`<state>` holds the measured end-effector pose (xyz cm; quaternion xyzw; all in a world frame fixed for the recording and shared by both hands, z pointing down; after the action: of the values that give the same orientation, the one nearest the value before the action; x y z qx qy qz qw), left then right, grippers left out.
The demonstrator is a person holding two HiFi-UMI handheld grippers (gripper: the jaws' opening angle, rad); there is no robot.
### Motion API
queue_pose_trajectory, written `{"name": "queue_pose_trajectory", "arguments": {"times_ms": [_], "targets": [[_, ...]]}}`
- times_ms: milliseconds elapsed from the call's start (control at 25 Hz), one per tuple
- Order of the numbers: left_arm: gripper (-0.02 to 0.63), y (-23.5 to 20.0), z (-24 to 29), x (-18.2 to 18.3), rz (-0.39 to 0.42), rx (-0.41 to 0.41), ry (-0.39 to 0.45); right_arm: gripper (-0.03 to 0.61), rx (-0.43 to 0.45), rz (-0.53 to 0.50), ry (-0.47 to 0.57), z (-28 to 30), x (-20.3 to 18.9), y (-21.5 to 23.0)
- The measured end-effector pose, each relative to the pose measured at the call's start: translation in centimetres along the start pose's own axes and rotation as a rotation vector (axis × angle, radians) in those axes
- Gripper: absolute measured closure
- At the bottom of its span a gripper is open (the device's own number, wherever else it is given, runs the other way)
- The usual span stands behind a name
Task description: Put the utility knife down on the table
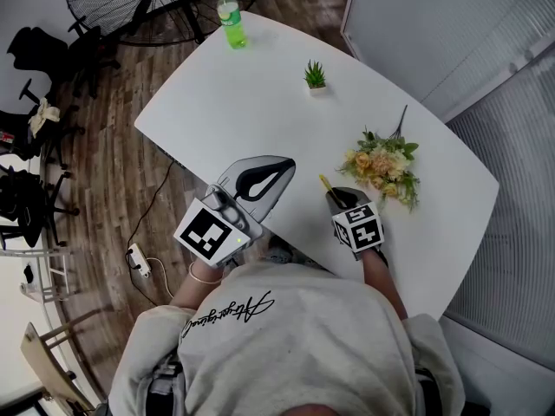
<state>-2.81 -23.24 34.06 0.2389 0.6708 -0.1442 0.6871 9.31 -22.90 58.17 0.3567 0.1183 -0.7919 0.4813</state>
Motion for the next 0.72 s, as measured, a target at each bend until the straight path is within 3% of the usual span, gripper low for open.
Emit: {"name": "queue_pose_trajectory", "arguments": {"times_ms": [720], "targets": [[0.612,0.11,0.1,-0.3,-0.006,-0.008,-0.003,0.528,0.014,0.043,-0.032,0.43,-0.16,0.14]]}}
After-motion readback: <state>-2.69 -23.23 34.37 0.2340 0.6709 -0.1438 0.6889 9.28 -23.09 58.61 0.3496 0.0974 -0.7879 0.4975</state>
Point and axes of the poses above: the fingertips, and each gripper's own axes: z forward along the fingers, y to its right, x out of its top, the point moved 2 cm from there along -z, backward along the fingers, and after that the axes turned 6 degrees about z, right-handed, at the moved point
